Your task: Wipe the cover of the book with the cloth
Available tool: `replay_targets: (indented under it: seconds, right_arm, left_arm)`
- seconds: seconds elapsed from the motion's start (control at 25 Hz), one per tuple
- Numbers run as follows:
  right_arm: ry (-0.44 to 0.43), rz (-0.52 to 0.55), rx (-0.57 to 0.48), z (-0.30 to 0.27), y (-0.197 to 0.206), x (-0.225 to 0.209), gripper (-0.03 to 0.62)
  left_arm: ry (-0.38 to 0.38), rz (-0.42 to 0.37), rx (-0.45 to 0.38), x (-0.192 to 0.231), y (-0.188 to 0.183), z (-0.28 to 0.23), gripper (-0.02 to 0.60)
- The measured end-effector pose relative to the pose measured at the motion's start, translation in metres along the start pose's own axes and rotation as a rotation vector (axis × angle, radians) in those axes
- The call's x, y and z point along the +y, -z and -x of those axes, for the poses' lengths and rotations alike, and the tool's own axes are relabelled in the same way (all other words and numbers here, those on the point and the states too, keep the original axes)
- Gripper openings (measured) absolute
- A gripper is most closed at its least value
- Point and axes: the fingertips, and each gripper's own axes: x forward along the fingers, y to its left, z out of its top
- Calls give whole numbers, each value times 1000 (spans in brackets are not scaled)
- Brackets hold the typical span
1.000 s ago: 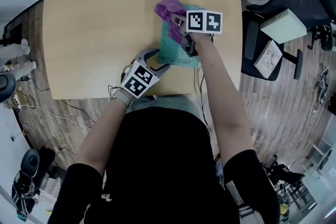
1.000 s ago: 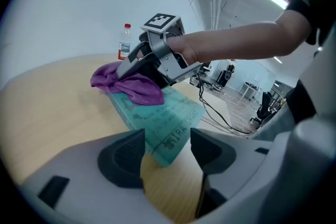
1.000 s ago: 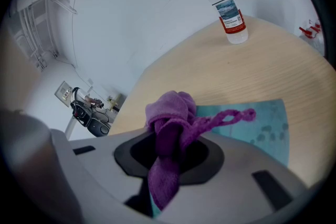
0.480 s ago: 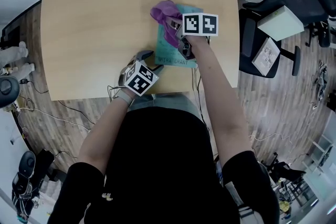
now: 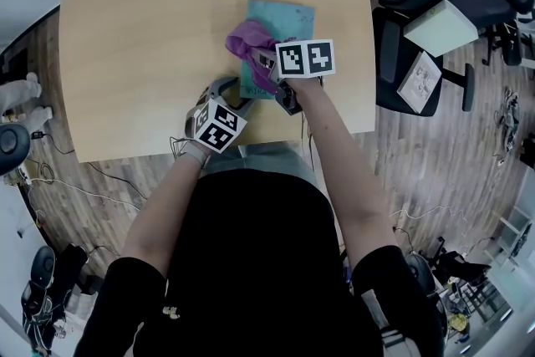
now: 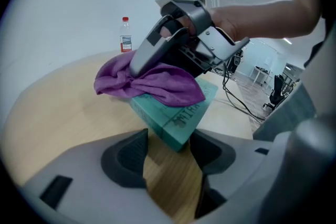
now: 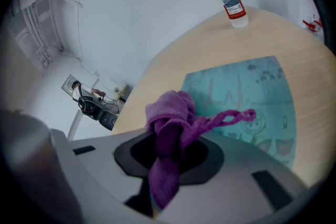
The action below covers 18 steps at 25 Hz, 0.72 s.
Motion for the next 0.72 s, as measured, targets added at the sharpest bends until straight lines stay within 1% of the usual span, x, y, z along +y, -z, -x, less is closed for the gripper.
replay_targets:
  seconds: [0.28,0.72]
  right_arm:
    - [-37,26,70,9,49,19,103]
    - [-78,65,166,22,96,33,103]
  left_arm:
    - [-6,3,-18,0,1,0,261]
    - [-19,1,-34,1,1,1,261]
